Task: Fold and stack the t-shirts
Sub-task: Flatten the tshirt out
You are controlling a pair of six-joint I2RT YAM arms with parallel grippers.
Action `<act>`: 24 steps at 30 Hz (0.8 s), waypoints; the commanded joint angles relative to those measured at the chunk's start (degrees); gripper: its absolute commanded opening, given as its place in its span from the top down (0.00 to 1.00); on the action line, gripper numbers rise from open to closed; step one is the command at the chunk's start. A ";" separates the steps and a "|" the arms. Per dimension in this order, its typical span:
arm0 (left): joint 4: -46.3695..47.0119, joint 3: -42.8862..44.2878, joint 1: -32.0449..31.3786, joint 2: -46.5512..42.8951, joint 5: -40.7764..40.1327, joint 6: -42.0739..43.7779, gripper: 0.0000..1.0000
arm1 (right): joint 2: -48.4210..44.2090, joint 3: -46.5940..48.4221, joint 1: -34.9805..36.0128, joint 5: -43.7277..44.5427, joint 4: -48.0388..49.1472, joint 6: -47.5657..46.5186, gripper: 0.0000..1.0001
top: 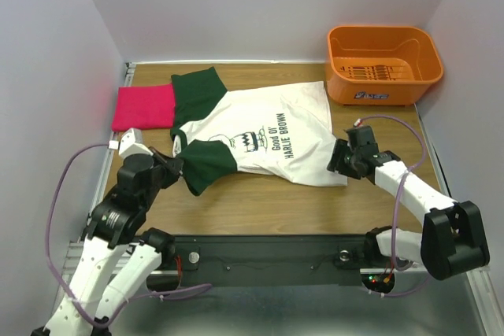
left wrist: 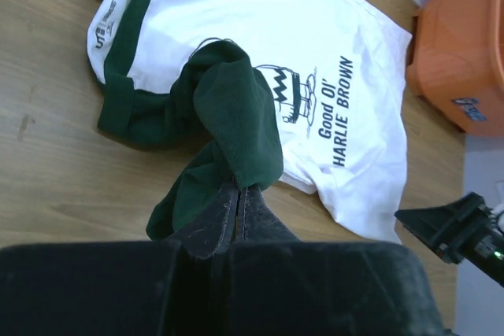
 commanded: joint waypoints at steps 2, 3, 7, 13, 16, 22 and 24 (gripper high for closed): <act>-7.70 3.91 -0.33 -6.33 0.61 -2.86 1.00 | -0.70 -2.70 -6.42 -4.41 -1.78 4.86 0.38; -8.32 4.44 -0.33 -6.69 0.78 -2.60 1.00 | -0.79 -3.32 -8.34 -5.20 -1.78 5.30 0.38; -9.91 6.03 -0.33 -7.66 4.55 -2.33 1.00 | -1.84 -5.95 -10.12 -5.82 -1.87 7.40 0.37; -9.12 4.10 -0.33 -9.25 7.64 -2.77 1.00 | -2.90 -6.92 -10.64 -5.82 -1.87 7.76 0.39; -8.59 3.04 -0.33 -9.77 8.25 -2.86 1.00 | -3.25 -6.92 -10.64 -7.65 -1.87 7.93 0.45; -7.80 2.42 -0.33 -9.95 8.17 -2.77 1.00 | -2.72 -8.42 -10.64 -8.37 -1.96 8.99 0.48; -7.88 2.25 -0.33 -10.04 8.08 -2.51 1.00 | -2.72 -8.86 -10.64 -8.11 -1.96 9.43 0.48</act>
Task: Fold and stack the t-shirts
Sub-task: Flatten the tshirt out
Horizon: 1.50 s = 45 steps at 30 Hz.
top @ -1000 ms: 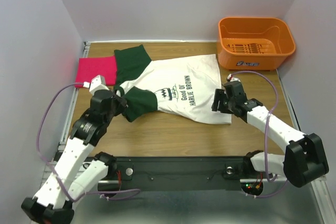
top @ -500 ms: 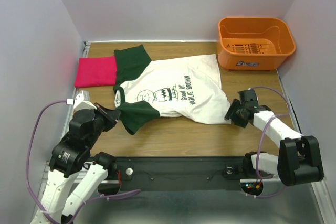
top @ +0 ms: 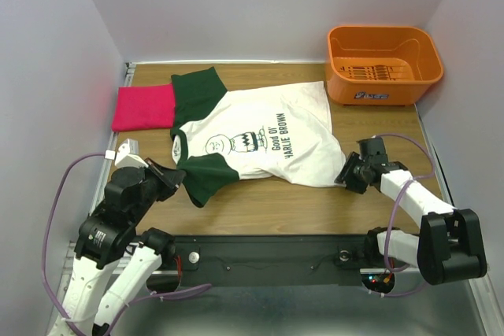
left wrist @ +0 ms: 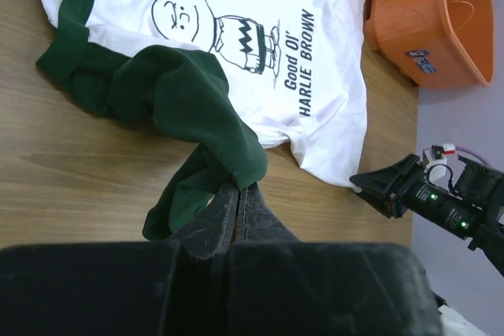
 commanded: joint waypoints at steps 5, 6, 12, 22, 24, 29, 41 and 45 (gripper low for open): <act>2.35 -0.64 -0.22 -1.06 0.24 0.29 1.00 | -1.11 -1.85 -0.39 0.93 -0.23 2.75 0.56; 2.26 -0.64 -0.31 -1.23 0.24 0.29 1.00 | -1.11 -1.93 -0.39 1.01 -0.32 2.92 0.59; 1.91 0.23 -0.31 -1.50 -1.78 0.47 1.00 | -4.44 0.16 -0.31 4.00 -2.68 3.81 0.91; 8.23 19.64 -0.31 11.41 -13.98 7.05 1.00 | -7.62 27.01 -0.31 6.46 -8.23 0.56 0.99; 9.37 28.16 -0.31 16.94 -16.54 9.07 1.00 | -6.56 33.45 -0.30 6.73 -8.49 -0.85 0.99; 12.27 50.10 -0.31 29.50 -21.12 16.10 1.00 | -2.17 52.61 -0.30 6.20 -8.41 -7.08 0.99; 20.09 75.38 -0.31 31.03 -19.63 26.39 1.00 | -1.81 80.15 -0.30 -1.18 -8.23 -16.58 0.99; 23.35 74.24 -0.39 30.23 -19.89 28.59 1.00 | -1.37 81.65 -0.31 -0.39 -7.79 -15.88 0.99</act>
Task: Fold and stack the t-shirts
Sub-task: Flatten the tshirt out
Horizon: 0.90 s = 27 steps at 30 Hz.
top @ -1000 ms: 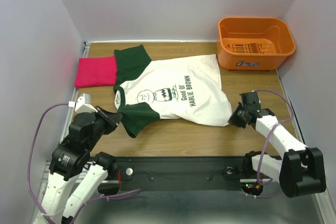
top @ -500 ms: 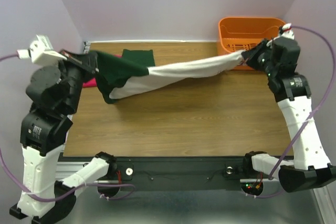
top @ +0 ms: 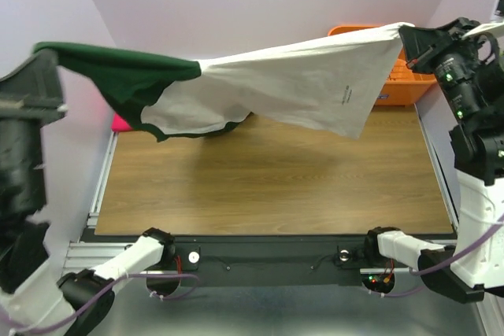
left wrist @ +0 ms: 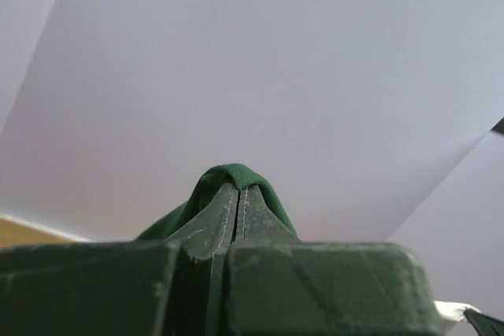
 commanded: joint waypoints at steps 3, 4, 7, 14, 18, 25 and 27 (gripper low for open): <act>7.59 1.86 -0.57 -0.39 -2.87 5.18 1.00 | 1.45 2.25 -0.39 4.15 1.59 -0.74 0.99; 7.59 1.68 -0.83 0.05 -3.75 5.53 1.00 | 2.24 2.68 -0.39 4.78 1.59 -0.73 0.99; 8.64 1.67 -1.19 3.74 -6.30 8.16 1.00 | 6.01 6.18 -0.39 2.34 1.15 -0.12 0.99; 7.76 9.06 -1.19 11.40 -4.02 8.61 1.00 | 10.15 11.47 -0.39 0.22 1.24 -1.87 0.99; 9.78 9.32 -1.19 11.40 -3.14 8.79 1.00 | 10.33 13.14 -0.31 -0.74 1.23 -2.40 0.99; 12.86 7.65 -1.19 8.59 1.69 8.09 1.00 | 7.88 14.11 -0.31 -1.01 2.20 -2.75 0.99; 13.04 7.48 -1.19 7.27 2.39 7.91 1.00 | 6.99 14.20 -0.39 -1.10 2.38 -2.93 0.99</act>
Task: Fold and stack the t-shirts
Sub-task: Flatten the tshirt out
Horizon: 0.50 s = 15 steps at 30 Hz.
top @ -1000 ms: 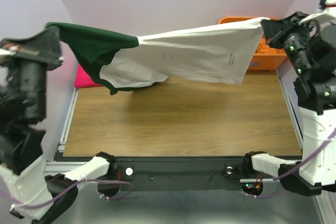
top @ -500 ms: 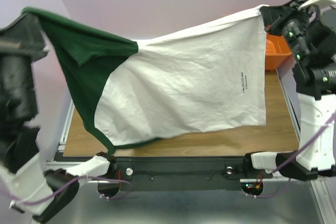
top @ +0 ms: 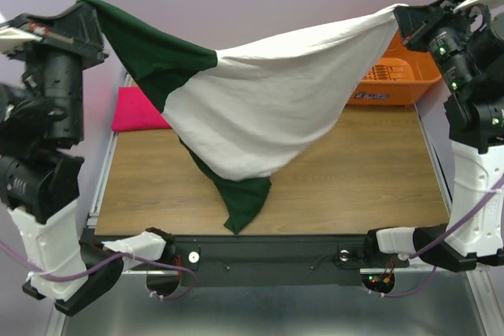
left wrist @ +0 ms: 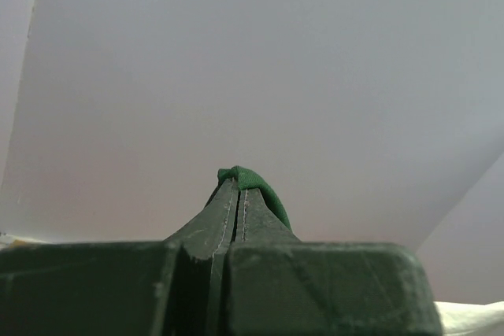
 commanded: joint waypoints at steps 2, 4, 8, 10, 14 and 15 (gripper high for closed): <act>8.73 0.61 -0.03 -5.59 3.36 -0.13 1.00 | -4.90 2.26 -0.33 -1.14 4.78 -1.42 0.99; 9.87 -0.79 -0.03 -7.78 4.42 -0.31 1.00 | -7.10 1.04 -0.33 -1.32 4.87 -1.42 0.99; 11.11 -1.67 -0.03 -11.21 6.87 -1.10 1.00 | -10.87 -0.72 -0.33 -1.41 4.96 -1.95 0.99; 11.28 -1.15 -0.03 -12.62 7.76 -1.19 1.00 | -12.11 -0.99 -0.33 -1.58 4.96 -2.39 0.99; 12.07 -0.01 -0.03 -14.38 10.30 -1.80 1.00 | -14.57 -0.82 -0.33 -1.76 4.96 -3.18 0.99; 12.07 0.78 -0.03 -14.73 10.66 -1.89 1.00 | -14.92 -0.29 -0.41 -1.85 4.96 -3.27 0.99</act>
